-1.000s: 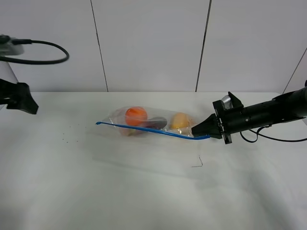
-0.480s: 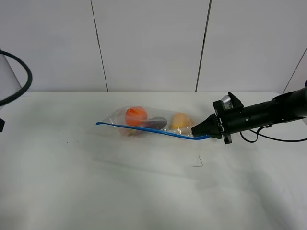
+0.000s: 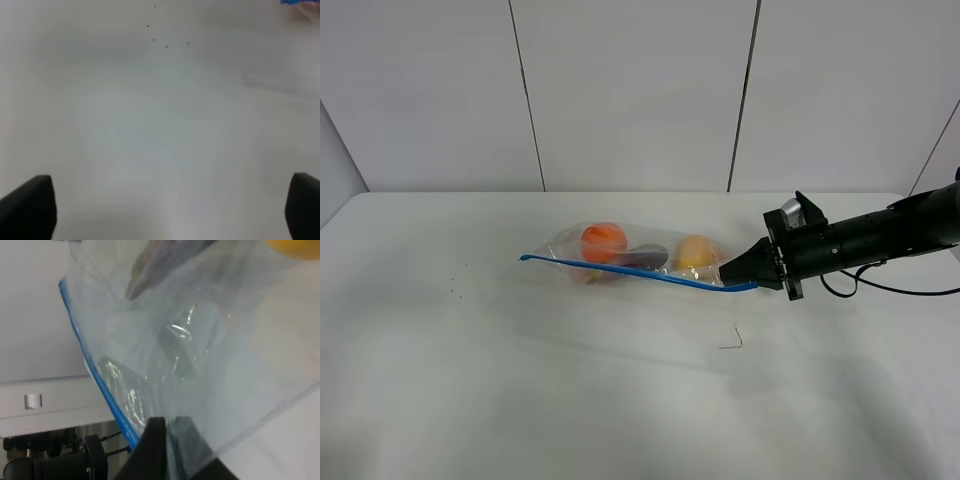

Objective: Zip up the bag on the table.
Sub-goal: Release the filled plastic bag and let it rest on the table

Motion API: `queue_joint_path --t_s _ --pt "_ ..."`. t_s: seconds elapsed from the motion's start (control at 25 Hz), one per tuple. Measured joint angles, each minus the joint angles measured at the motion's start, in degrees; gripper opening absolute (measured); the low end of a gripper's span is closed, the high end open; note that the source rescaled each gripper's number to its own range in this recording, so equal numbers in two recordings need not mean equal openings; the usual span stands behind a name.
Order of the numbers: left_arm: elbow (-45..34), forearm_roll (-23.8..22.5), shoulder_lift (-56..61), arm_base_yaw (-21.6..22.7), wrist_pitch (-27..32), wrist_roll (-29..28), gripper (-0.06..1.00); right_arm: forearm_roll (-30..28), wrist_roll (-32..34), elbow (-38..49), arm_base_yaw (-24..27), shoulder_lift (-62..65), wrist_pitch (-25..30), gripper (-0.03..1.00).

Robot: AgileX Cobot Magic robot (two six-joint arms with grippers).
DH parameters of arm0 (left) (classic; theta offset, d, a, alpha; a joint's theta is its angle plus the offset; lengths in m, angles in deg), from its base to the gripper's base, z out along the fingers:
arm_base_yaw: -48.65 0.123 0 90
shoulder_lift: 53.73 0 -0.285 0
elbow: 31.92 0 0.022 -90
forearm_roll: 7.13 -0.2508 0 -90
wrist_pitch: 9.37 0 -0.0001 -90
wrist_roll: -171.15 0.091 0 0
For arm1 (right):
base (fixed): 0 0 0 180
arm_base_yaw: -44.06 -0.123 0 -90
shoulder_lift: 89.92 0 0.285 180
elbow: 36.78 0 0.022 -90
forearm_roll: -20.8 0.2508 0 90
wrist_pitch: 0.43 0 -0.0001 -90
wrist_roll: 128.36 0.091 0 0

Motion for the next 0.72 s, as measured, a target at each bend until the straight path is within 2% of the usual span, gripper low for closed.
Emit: queue_joint_path --t_s 0.52,0.72 --pt "-8.6 1.0 22.8 0.0 1.3 0.0 1.0 0.0 -0.3 0.0 0.0 0.0 0.0 0.0" --pt "-9.4 3.1 25.2 0.0 2.9 0.0 1.0 0.0 -0.5 0.0 0.0 0.0 0.0 0.0"
